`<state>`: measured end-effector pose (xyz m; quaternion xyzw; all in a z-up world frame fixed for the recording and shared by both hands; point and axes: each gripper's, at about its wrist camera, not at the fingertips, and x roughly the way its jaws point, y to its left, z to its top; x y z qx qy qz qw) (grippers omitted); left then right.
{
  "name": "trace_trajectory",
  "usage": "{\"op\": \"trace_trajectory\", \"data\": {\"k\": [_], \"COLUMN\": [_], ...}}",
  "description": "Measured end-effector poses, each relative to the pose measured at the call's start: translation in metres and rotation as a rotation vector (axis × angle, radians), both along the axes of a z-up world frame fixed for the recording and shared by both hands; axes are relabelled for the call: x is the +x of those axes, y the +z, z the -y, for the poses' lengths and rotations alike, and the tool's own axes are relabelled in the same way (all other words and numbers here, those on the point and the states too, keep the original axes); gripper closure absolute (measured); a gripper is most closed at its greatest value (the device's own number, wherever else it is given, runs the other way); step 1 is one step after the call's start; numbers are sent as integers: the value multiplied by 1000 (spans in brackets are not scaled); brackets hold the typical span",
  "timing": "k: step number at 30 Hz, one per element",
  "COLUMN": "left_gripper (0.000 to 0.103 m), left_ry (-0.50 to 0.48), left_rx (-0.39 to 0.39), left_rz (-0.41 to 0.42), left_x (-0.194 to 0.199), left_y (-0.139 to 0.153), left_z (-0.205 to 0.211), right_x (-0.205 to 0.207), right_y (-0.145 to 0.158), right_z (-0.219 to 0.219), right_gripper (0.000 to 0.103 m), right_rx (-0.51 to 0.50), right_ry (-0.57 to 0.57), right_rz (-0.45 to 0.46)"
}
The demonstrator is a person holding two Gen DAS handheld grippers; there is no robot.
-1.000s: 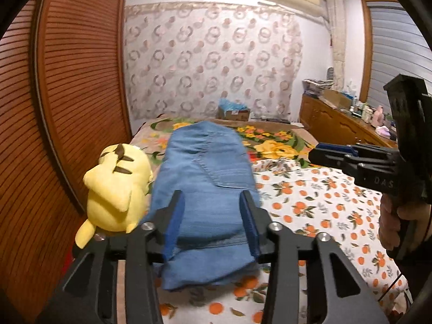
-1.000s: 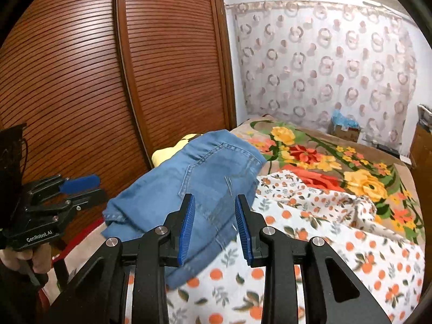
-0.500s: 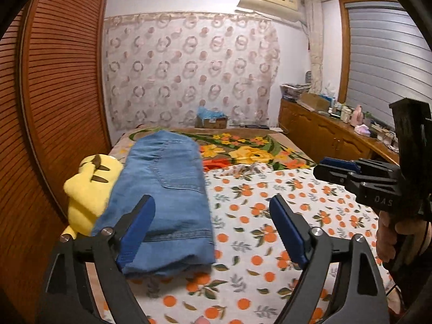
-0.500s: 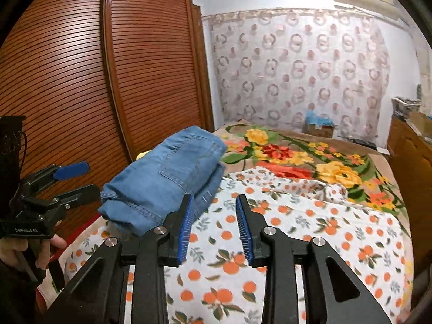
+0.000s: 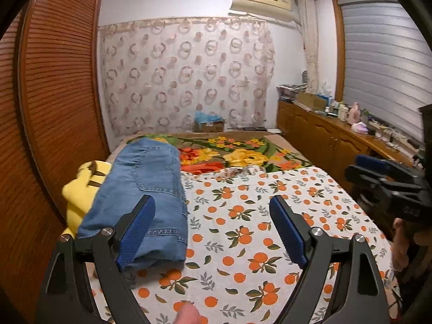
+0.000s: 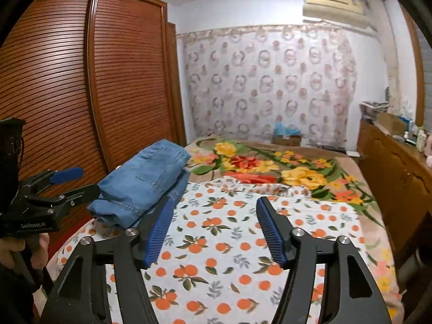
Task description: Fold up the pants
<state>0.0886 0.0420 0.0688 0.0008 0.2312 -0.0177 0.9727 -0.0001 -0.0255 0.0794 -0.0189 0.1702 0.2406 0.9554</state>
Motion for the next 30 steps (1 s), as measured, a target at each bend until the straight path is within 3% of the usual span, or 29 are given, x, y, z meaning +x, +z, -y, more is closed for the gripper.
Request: {"op": "trace_trajectory", "data": {"k": [5, 11, 30], "left_gripper": [16, 16, 16], "left_ry": [-8, 14, 6], "left_rx": [5, 14, 6], "left_rz": [19, 38, 24], "left_x": [-11, -20, -20], "left_y": [6, 7, 7], "left_z": [12, 21, 32], "right_x": [-30, -52, -52], "right_y": [6, 5, 4], "right_z": [6, 6, -1], "right_gripper": [28, 27, 27], "right_rx": [1, 2, 15], "right_ry": [-71, -140, -167], "right_rz": [28, 49, 40]}}
